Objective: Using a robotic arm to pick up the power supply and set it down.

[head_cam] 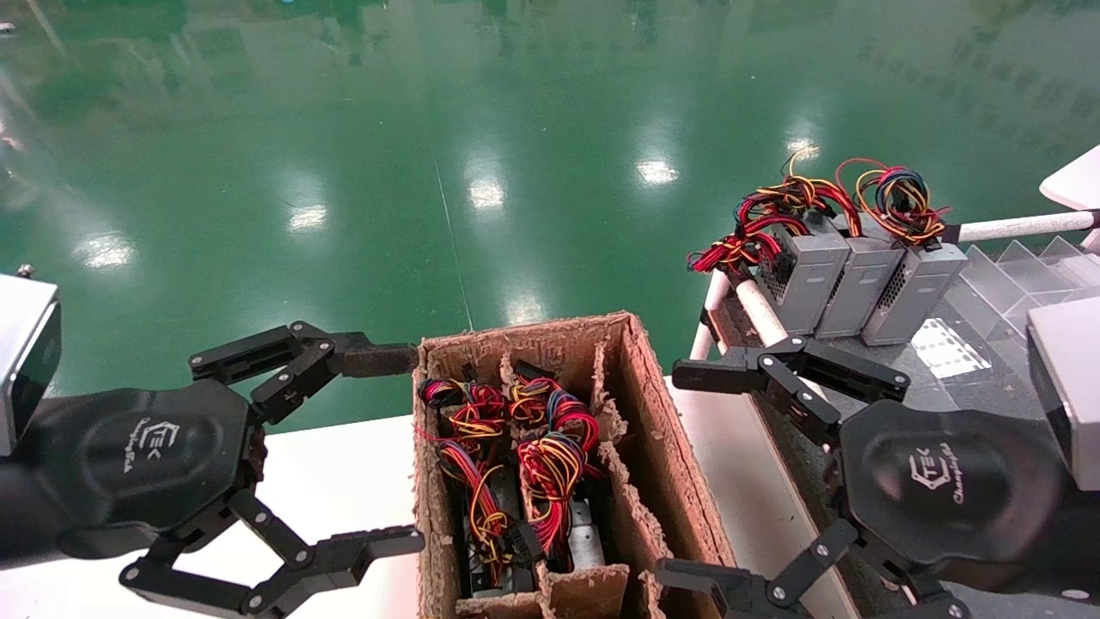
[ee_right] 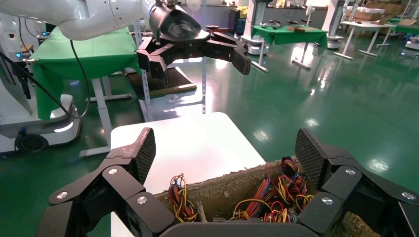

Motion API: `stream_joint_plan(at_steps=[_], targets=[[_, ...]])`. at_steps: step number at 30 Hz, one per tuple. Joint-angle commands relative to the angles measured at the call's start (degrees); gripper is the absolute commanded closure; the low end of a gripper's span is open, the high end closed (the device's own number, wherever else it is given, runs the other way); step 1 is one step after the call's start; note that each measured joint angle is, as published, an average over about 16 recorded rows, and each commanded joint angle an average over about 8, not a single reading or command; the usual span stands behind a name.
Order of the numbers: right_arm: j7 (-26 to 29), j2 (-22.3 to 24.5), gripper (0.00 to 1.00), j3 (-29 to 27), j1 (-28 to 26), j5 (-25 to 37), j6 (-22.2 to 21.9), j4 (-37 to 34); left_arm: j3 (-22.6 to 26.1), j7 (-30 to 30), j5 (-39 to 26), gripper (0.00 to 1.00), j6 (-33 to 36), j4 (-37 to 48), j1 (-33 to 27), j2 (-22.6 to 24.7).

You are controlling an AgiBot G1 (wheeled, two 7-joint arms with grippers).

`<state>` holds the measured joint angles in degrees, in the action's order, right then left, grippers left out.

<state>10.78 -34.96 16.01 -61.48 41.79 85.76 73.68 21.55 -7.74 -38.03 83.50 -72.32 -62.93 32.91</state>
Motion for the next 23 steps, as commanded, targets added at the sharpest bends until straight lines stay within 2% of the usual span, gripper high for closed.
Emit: stream_joint_plan(at_steps=[1,23], targets=[[-0.01,-0.01,0.00,0.00,-0.01,0.01,-0.02,-0.03,0.00,0.00,0.00,0.00,0.00,0.00,0.00,0.00],[-0.05,-0.06,0.00,0.00,-0.09,0.07,-0.10,-0.13,0.00,0.00,0.00,0.00,0.00,0.00,0.00,0.00]])
